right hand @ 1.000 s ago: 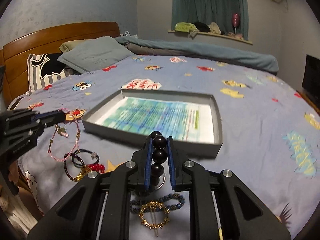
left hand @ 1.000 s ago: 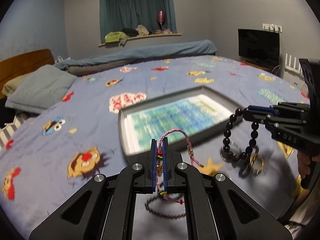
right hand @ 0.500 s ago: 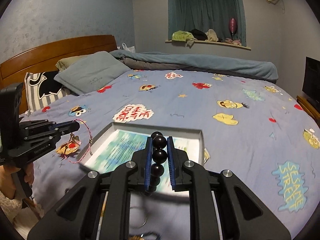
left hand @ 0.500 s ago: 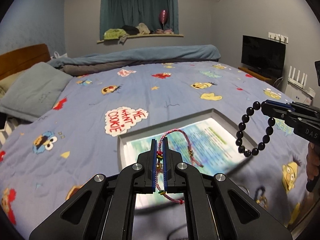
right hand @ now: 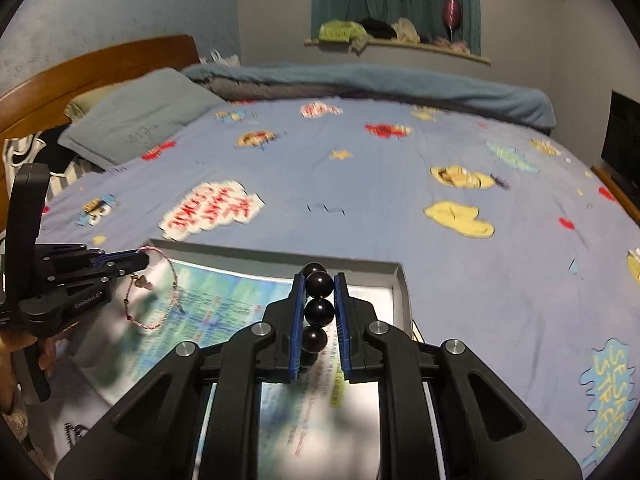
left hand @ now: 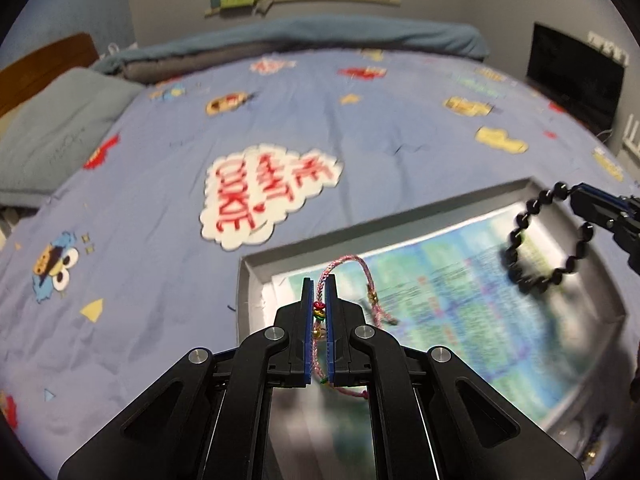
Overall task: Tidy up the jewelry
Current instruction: 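Grasp pink string bracelet with left tool while right tool grasps black bead bracelet, place both in box, then open both tools and withdraw them from the grey box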
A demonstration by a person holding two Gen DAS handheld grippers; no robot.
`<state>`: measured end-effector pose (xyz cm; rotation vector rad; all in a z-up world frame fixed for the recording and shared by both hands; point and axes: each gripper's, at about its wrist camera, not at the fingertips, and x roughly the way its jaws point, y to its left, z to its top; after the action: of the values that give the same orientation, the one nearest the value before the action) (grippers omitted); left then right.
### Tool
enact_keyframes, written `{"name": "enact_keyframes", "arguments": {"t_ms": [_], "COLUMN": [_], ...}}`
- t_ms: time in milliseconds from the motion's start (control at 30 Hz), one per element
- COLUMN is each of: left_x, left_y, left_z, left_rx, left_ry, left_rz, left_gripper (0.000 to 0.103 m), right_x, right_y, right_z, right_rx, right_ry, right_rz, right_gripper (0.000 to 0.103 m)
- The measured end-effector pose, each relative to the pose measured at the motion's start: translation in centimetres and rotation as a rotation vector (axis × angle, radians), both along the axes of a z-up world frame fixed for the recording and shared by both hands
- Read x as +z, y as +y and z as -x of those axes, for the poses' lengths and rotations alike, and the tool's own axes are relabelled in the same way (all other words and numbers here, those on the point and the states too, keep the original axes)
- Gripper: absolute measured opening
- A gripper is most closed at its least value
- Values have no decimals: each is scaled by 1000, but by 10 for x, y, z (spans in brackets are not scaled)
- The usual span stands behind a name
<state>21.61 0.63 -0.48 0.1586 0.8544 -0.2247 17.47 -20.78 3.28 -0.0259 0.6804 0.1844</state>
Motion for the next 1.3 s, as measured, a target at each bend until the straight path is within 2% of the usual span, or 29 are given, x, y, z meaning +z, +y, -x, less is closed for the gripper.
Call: {"name": "enact_keyframes", "arguments": {"t_ms": [233, 300, 367, 400, 467, 500, 533, 567, 667, 733, 767, 833, 933, 1000, 1133, 1300], "left_x": [-21, -23, -20, -19, -16, -15, -12, -10, -1, 6, 8, 14, 25, 32, 51, 72], "left_y": [1, 0, 0, -1, -3, -4, -4, -5, -7, -8, -9, -10, -13, -15, -18, -17], "left_z": [-11, -11, -10, -9, -6, -4, -2, 0, 6, 11, 13, 20, 36, 45, 72, 108], "left_rx": [15, 19, 26, 25, 21, 22, 24, 23, 26, 31, 32, 35, 33, 25, 23, 20], "left_ry": [63, 65, 42, 32, 14, 4, -11, -24, -52, -68, -71, -81, -112, -125, -168, -213], "left_rz": [-45, -52, -58, -60, -69, -79, -81, -76, -68, -66, -65, -61, -64, -59, -59, -24], "left_gripper": [8, 18, 34, 35, 40, 44, 54, 63, 74, 79, 80, 84, 89, 90, 92, 94], "right_x": [-28, -33, -34, -34, -31, -30, -27, -24, -14, -6, -3, 6, 19, 26, 39, 49], "right_y": [-14, -16, -17, -18, -19, -19, -21, -22, -25, -28, -29, -31, -35, -36, -36, -35], "right_z": [-21, -23, -22, -21, -18, -17, -15, -12, -3, 5, 8, 18, 36, 47, 72, 103], "right_rx": [-60, -66, -70, -73, -77, -78, -80, -81, -82, -86, -88, -92, -96, -97, -94, -90], "right_ry": [111, 128, 133, 129, 124, 121, 113, 105, 90, 70, 63, 44, 11, -4, -23, -47], "right_rz": [26, 24, 13, 8, 0, -6, -14, -19, -35, -47, -51, -61, -86, -95, -104, -106], "right_gripper": [14, 14, 15, 16, 24, 33, 41, 44, 51, 64, 67, 82, 95, 97, 97, 97]}}
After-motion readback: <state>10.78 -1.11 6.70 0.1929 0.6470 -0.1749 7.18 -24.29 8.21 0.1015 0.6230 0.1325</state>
